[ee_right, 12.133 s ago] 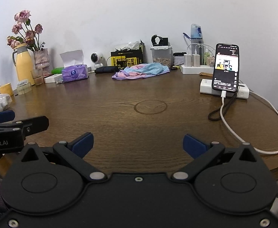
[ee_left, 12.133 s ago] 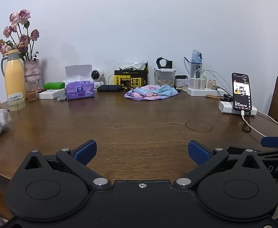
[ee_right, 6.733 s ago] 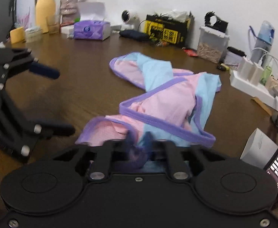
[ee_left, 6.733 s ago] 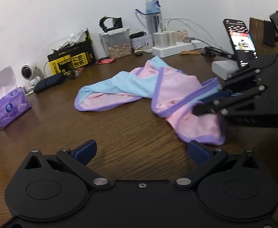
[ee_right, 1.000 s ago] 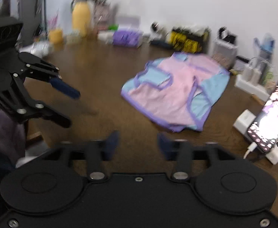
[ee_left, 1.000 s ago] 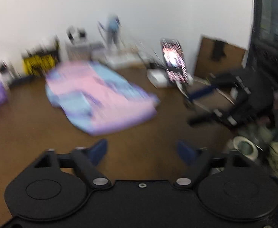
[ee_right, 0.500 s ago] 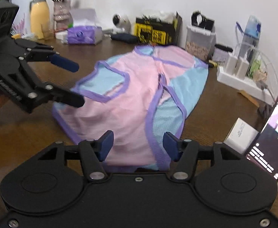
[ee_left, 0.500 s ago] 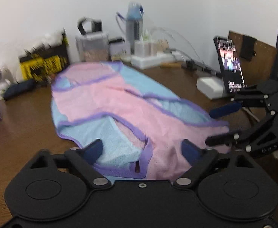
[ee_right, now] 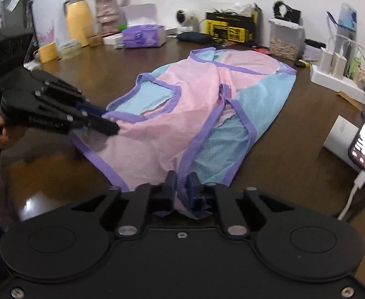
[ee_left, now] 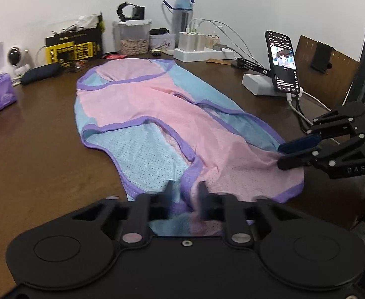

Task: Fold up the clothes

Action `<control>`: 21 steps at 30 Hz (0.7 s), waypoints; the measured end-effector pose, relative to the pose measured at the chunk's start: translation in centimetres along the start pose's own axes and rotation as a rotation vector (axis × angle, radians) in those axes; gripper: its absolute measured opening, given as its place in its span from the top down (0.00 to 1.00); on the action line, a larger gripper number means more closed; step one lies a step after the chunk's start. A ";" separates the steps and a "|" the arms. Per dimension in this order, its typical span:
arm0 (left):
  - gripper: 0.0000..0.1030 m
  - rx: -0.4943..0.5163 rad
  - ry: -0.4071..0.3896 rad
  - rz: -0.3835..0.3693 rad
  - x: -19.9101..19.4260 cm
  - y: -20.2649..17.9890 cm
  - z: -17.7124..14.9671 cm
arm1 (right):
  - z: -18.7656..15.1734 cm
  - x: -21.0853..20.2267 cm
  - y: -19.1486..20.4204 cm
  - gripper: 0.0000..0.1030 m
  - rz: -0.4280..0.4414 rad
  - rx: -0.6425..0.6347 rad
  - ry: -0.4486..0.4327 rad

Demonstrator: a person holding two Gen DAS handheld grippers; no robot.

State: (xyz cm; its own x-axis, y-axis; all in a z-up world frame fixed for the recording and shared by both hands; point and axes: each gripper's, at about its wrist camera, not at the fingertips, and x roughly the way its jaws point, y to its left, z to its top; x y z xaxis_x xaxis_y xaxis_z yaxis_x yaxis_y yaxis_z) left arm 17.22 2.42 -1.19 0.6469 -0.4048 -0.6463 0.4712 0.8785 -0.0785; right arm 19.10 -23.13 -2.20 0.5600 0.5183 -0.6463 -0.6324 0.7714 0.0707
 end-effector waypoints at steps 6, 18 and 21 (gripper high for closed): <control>0.16 0.031 -0.024 -0.027 0.4 -1.0 0.9 | 1.1 -0.3 0.4 0.68 -0.019 -0.010 -0.033; 0.93 0.045 -0.026 0.017 0.0 -1.5 1.4 | 0.7 0.6 0.5 0.91 -0.033 -0.039 -0.019; 0.94 0.061 -0.075 0.015 -1.0 -1.3 2.6 | 1.9 -0.9 0.3 0.91 -0.043 -0.023 -0.091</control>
State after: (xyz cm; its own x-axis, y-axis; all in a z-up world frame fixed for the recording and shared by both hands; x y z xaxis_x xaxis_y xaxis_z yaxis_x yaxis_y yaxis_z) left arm 17.48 1.00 1.56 0.6960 -0.4114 -0.5885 0.4951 0.8686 -0.0217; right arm 19.47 -22.62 -0.16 0.6328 0.5168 -0.5766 -0.6180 0.7857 0.0261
